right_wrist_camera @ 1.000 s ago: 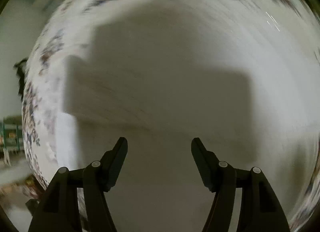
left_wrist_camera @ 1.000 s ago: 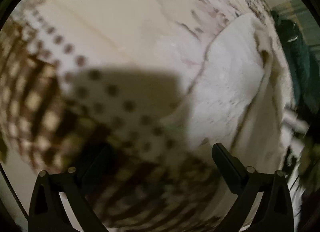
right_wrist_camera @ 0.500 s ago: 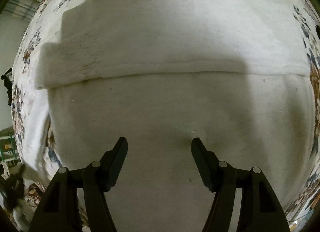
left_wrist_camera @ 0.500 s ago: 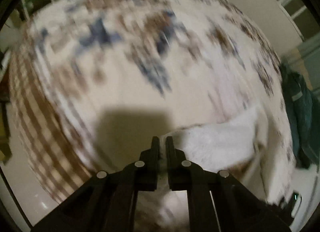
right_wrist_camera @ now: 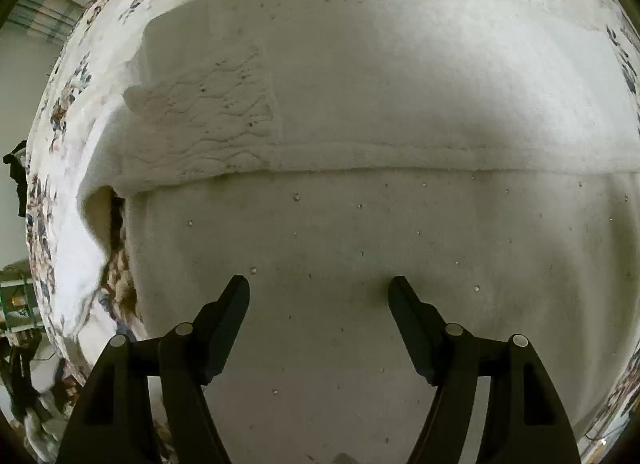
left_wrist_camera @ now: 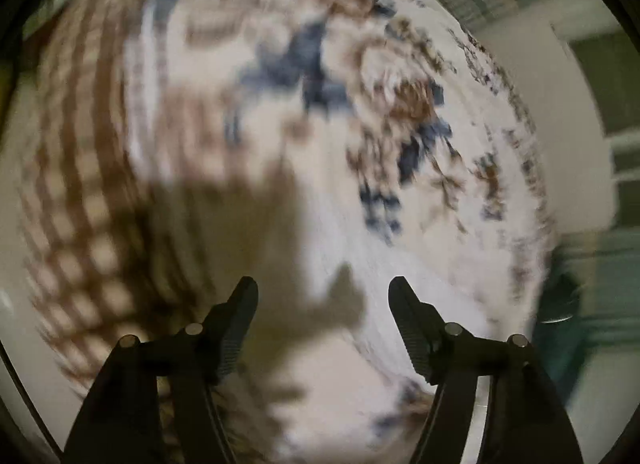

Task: Fold small clothes

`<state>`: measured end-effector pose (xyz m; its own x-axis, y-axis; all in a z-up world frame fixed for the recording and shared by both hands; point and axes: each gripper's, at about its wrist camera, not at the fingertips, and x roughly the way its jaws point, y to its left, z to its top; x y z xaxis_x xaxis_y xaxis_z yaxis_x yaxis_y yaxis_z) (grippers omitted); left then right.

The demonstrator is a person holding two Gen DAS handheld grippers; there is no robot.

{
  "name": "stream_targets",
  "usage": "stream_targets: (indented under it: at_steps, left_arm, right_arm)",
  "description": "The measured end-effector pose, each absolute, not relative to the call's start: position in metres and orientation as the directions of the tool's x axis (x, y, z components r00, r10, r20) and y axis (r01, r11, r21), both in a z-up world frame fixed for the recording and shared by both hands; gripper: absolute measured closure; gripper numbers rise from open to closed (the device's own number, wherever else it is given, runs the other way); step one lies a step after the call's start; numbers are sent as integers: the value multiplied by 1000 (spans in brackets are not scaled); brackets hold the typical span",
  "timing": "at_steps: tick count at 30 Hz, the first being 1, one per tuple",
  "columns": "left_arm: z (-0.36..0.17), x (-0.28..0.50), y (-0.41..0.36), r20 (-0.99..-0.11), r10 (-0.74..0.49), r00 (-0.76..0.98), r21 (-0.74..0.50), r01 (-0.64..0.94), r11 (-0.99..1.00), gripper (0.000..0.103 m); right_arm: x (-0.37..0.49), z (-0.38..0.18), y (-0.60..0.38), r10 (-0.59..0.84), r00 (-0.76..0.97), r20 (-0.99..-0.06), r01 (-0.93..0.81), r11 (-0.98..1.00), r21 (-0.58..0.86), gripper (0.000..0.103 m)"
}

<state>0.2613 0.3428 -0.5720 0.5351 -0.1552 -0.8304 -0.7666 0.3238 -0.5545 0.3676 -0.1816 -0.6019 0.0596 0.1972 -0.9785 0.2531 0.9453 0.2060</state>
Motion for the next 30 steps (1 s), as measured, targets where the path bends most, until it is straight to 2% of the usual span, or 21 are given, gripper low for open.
stream_targets:
  at_steps: [3,6,7,8,9,13,15,16,20,26,30]
  left_arm:
    - [-605,262,326,-799,-228,556,-599,-772,215,38]
    - [-622,276,328,-810,-163,564,-586,-789,183,40]
    - [-620,282,331,-831,-102,547,-556,-805,206,51]
    - [-612,290,334,-864,-21,503,-492,-834,251,67]
    - [-610,294,337,-876,4,482,-462,-842,278,96]
    - [-580,312,357,-869,104,483,-405,-817,410,96]
    - [-564,318,366,-861,143,488,-377,-802,462,96]
    - [-554,322,372,-855,156,495,-371,-793,484,96]
    - [-518,342,369,-829,191,526,-339,-743,577,96]
    - [-452,367,336,-760,223,611,-330,-658,677,96]
    - [-401,400,266,-716,178,675,-294,-523,800,96]
  right_arm:
    - [370,-605,-175,190,53,-980,266,943,197,29]
    - [375,-608,-174,176,54,-983,268,946,184,29]
    - [377,-609,-171,169,57,-984,265,948,178,29]
    - [379,-608,-170,154,60,-986,261,951,164,29]
    - [380,-607,-170,139,62,-988,256,955,151,29]
    - [384,-597,-171,16,99,-995,239,970,39,28]
    - [385,-591,-174,-74,119,-990,243,969,-43,11]
    - [387,-588,-178,-117,132,-984,250,965,-82,8]
    - [396,-579,-195,-189,150,-970,275,951,-143,6]
    - [412,-571,-223,-144,178,-973,349,934,-74,5]
    - [402,-566,-265,-68,171,-983,409,912,8,5]
